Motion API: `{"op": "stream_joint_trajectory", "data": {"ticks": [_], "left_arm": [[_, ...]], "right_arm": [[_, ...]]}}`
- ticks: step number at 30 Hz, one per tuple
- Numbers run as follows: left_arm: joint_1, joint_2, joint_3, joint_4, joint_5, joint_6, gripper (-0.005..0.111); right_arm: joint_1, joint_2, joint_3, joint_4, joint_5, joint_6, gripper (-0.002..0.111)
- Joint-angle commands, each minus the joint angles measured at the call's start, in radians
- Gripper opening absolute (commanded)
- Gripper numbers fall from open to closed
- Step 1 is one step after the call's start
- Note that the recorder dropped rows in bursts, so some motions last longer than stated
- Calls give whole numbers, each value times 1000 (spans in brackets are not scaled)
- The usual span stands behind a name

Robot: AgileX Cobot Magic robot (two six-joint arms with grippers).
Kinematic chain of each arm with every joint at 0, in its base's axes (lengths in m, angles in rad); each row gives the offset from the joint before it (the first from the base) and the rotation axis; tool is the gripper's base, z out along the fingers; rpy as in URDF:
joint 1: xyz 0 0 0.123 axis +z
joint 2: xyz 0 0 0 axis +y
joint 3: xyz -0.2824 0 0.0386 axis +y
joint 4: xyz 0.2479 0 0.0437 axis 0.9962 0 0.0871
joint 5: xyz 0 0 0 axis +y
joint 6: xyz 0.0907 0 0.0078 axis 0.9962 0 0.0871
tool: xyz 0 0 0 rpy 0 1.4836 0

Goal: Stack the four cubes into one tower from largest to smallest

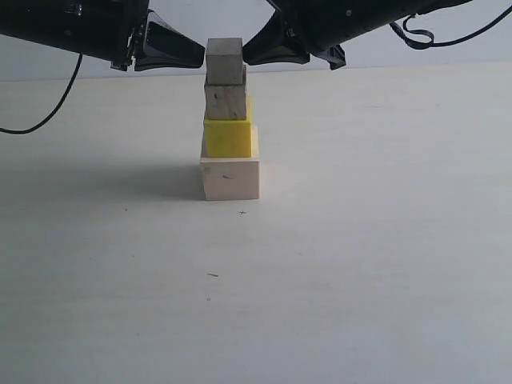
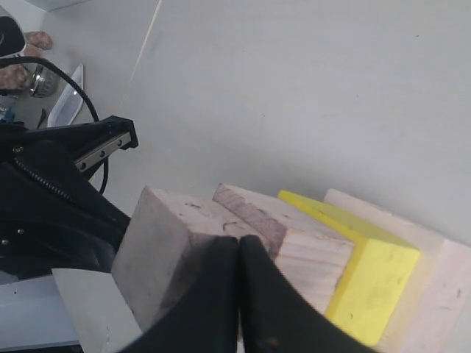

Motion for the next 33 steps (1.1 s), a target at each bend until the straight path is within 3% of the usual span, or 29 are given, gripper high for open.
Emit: {"op": "stream_joint_trajectory", "data": {"ticks": [1, 16, 24, 33], "left_arm": [[1, -3, -4, -3, -5, 5, 0], [8, -3, -4, -4, -5, -2, 0], [107, -7, -4, -1, 42, -25, 0], [203, -113, 103, -27, -79, 25, 0]], "right_arm": [[-1, -5, 1, 13, -6, -19, 0], [-1, -5, 1, 13, -8, -34, 0], [-3, -30, 1, -27, -21, -34, 0], [-3, -163, 1, -366, -144, 80, 0]]}}
